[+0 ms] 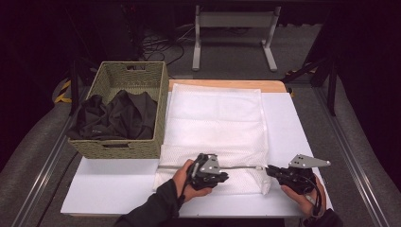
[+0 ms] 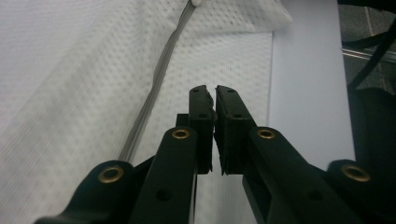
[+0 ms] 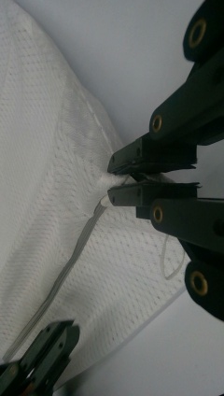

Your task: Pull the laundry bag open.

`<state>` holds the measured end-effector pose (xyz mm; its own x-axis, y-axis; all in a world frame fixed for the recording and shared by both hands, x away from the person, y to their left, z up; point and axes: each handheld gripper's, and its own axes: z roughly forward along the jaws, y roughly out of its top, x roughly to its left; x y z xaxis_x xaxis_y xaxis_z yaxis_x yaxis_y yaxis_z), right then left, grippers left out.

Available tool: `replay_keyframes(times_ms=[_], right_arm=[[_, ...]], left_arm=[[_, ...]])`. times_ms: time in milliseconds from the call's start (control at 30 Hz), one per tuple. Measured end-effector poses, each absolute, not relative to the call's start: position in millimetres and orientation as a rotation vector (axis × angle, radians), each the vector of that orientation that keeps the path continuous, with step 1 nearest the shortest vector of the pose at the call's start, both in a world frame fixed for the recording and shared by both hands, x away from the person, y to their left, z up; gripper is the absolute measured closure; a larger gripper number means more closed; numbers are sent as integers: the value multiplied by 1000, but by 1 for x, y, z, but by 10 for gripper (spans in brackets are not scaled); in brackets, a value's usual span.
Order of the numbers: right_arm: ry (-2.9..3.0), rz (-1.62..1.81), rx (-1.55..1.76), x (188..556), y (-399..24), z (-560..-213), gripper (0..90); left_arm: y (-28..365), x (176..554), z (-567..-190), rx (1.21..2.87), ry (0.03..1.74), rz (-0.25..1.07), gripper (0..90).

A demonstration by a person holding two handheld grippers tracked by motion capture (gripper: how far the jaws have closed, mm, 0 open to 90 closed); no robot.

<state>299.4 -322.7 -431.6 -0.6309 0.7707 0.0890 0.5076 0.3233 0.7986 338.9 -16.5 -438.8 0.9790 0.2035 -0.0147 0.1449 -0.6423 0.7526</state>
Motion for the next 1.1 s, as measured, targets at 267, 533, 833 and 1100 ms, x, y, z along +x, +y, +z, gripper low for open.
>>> replay_keyframes(times_ms=[267,533,833,1100], right_arm=[[2286,1234,1116,299,-324,-427,833],[2296,1246,1098,298,-320,-426,831],[2306,1248,1072,296,-316,-424,829],[2309,1256,1068,295,-315,-423,830]], left_arm=[[-67,347,-436,2307,193,98,807],[-92,353,-438,2292,201,77,700],[-99,352,-441,2273,205,45,684],[-101,356,-444,2244,256,22,822]])
